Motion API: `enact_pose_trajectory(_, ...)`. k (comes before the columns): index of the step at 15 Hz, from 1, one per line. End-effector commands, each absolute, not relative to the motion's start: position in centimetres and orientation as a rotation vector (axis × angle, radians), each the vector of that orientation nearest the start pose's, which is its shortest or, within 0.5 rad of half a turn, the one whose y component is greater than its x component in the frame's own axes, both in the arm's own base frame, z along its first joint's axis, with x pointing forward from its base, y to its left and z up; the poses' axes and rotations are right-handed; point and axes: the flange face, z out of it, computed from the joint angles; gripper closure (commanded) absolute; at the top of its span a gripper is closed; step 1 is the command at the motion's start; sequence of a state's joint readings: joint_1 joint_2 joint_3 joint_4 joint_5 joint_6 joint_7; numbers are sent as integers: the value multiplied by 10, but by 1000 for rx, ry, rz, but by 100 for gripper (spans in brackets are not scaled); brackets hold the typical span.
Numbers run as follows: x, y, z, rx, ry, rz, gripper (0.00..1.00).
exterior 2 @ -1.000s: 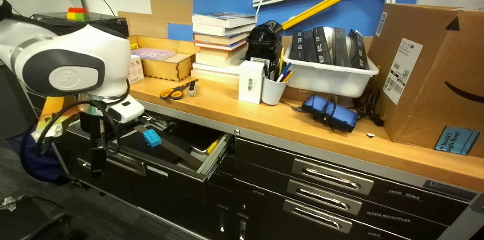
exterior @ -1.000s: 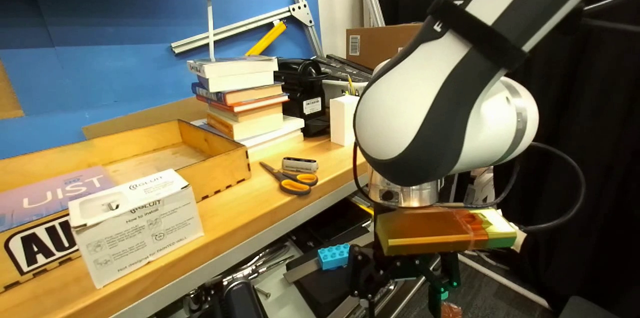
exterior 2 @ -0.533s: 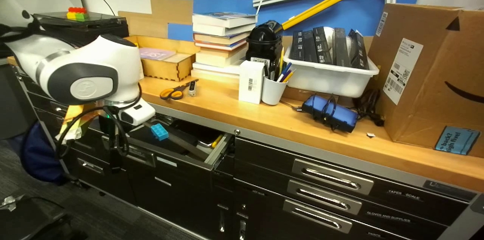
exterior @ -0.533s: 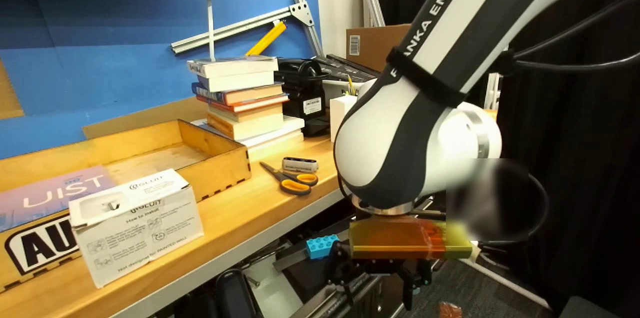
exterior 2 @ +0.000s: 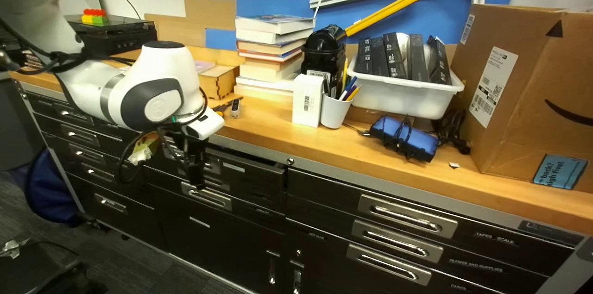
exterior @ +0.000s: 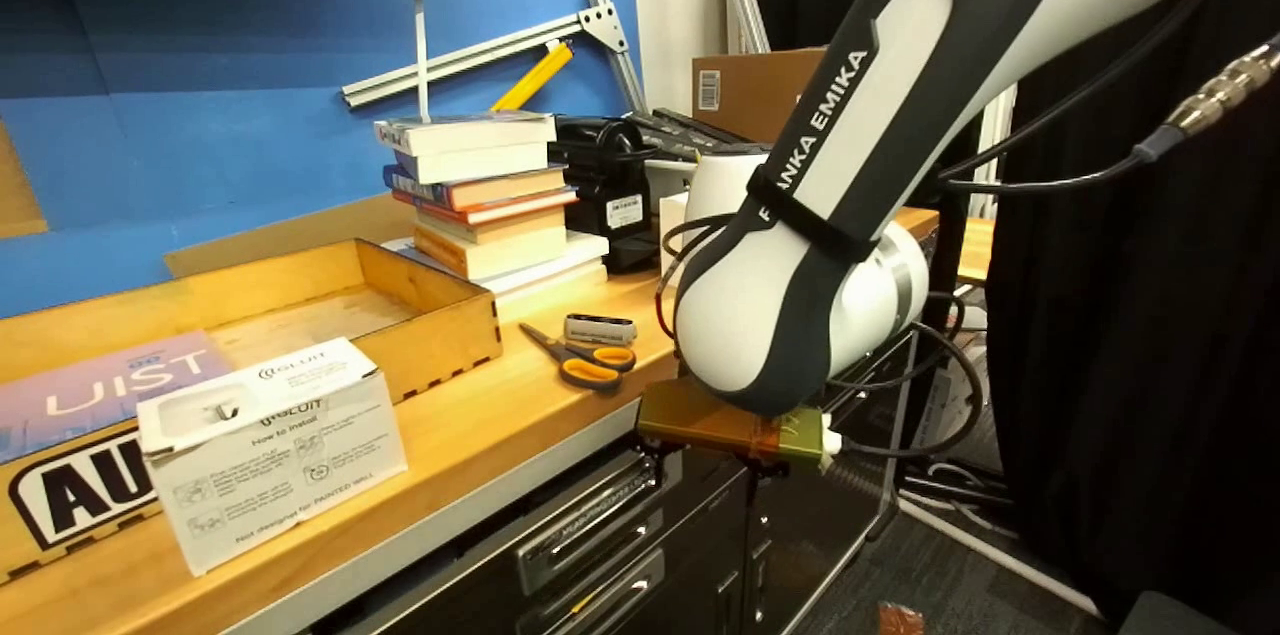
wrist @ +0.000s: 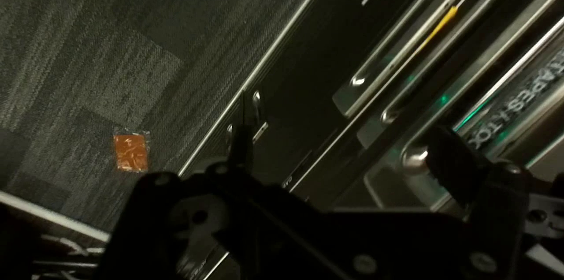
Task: Put the blue object in the drawer and close it
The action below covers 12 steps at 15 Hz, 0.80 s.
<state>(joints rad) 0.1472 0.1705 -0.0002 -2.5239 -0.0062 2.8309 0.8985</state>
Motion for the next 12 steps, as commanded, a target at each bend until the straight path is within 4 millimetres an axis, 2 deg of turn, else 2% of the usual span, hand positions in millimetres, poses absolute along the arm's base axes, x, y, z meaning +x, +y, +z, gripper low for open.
enact_pose_trajectory(1,500,60,224,-2801,1243,-315,0)
enact_pose_trajectory(5,509,52,214,-2735,1376,-401,0)
enact_pose_trajectory(7,508,54,216,-2720,1402,-423,0)
enact_pose_trajectory(9,491,63,236,-2713,1382,-423,0)
enact_pose_trajectory(12,452,81,276,-2755,1266,-420,0)
